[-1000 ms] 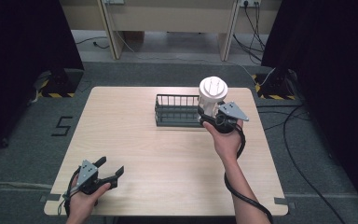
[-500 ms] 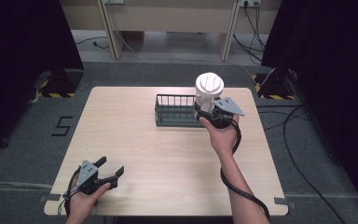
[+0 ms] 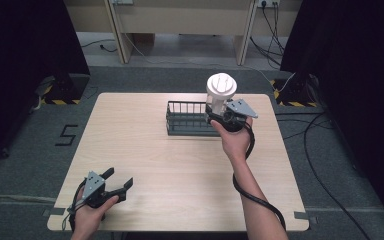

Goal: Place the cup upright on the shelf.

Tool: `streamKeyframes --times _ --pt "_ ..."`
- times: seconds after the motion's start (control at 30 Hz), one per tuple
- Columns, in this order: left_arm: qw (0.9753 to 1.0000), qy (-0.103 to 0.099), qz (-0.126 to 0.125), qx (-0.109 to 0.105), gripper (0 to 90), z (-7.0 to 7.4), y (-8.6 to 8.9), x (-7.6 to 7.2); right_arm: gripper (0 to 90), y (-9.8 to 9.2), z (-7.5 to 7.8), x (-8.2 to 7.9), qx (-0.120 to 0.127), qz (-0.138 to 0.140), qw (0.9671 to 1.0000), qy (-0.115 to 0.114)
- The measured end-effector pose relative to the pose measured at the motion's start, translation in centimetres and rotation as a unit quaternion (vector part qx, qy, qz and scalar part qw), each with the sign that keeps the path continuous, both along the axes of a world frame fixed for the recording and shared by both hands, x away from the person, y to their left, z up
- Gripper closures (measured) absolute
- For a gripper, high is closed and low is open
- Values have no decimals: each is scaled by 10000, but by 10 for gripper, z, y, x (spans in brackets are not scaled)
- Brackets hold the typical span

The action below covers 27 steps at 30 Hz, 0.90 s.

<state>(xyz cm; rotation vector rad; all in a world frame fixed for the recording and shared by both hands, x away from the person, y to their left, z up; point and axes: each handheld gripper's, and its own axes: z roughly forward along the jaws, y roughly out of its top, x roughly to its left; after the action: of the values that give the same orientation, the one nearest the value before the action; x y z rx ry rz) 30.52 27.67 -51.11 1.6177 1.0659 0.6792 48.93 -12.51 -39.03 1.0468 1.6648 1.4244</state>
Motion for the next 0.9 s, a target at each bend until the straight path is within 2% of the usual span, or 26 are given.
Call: streamKeyframes --times 0.9 --pt "10000 17 -3 -56 164 0 0 1 185 14 10 33 38 -53 9999 90"
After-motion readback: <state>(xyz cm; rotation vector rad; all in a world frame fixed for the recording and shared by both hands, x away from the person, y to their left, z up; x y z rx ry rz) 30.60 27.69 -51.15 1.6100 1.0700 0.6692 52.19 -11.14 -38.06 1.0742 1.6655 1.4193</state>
